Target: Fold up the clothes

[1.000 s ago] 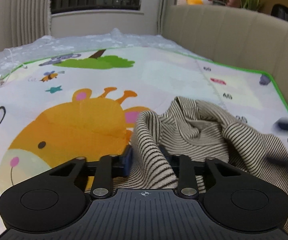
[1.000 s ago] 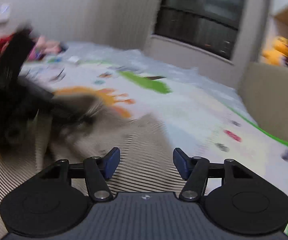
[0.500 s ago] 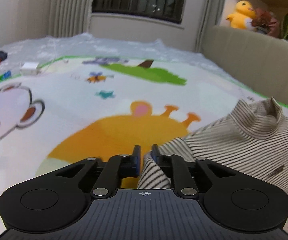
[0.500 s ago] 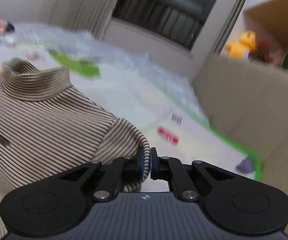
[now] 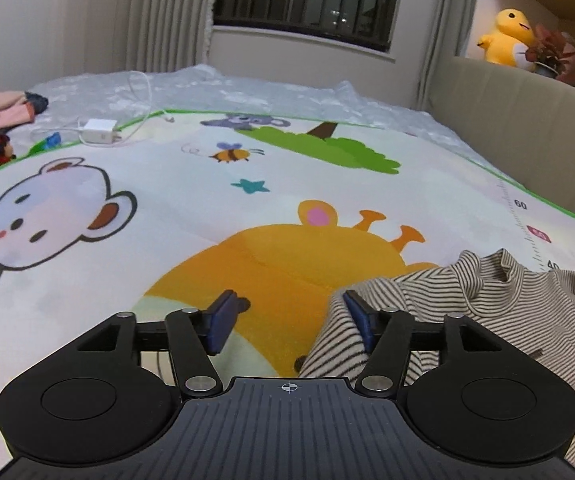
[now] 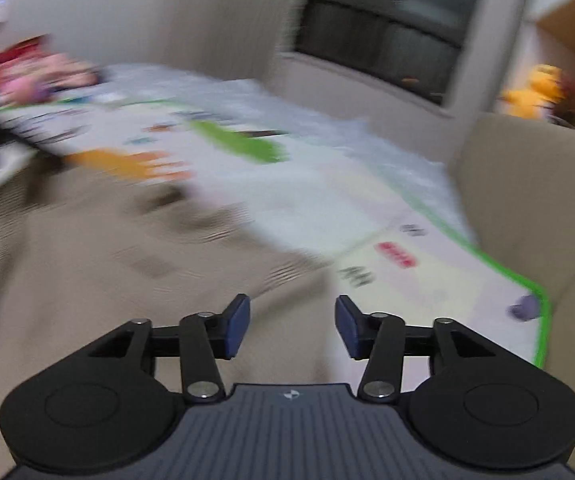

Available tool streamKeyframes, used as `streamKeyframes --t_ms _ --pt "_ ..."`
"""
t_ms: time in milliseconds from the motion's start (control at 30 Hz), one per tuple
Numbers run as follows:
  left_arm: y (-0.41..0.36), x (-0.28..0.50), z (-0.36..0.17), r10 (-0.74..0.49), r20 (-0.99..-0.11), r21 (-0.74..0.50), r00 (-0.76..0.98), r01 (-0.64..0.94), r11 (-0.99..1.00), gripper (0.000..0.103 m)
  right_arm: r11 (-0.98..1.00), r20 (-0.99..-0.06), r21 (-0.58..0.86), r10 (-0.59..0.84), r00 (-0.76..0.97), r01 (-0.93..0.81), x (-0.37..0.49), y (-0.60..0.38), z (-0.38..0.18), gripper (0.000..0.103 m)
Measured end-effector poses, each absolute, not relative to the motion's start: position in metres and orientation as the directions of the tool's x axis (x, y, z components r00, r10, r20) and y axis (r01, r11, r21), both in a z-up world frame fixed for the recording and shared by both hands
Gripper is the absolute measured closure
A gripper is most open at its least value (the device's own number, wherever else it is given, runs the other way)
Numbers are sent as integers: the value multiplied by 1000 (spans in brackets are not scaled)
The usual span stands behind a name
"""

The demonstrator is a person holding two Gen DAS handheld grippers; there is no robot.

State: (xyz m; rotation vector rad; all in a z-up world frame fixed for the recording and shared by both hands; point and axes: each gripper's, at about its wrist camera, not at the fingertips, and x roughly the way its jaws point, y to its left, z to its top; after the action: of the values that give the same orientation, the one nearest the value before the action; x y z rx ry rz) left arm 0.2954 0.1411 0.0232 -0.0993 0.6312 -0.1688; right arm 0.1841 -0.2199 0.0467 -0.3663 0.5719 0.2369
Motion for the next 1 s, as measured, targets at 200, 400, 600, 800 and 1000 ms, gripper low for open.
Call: streamKeyframes --t_ms 200,400,600,800,1000 --pt "167 270 25 -248 -500 -283 830 114 952 13 779 -701 -308 203 684 -547 115 -179 15 31" --pt "184 232 16 -448 -350 -499 823 241 832 5 909 -658 -229 119 744 -348 134 -219 33 90" --pt "169 226 -14 -497 -370 -513 785 273 814 1 995 -577 -61 28 816 -77 157 -277 75 103" --pt "183 233 -32 -506 -358 -602 785 220 767 0 973 -503 -162 60 862 -162 142 -268 124 98" --pt "177 232 -31 -491 -384 -564 782 222 795 0 902 -718 -128 202 667 -411 117 -192 35 67"
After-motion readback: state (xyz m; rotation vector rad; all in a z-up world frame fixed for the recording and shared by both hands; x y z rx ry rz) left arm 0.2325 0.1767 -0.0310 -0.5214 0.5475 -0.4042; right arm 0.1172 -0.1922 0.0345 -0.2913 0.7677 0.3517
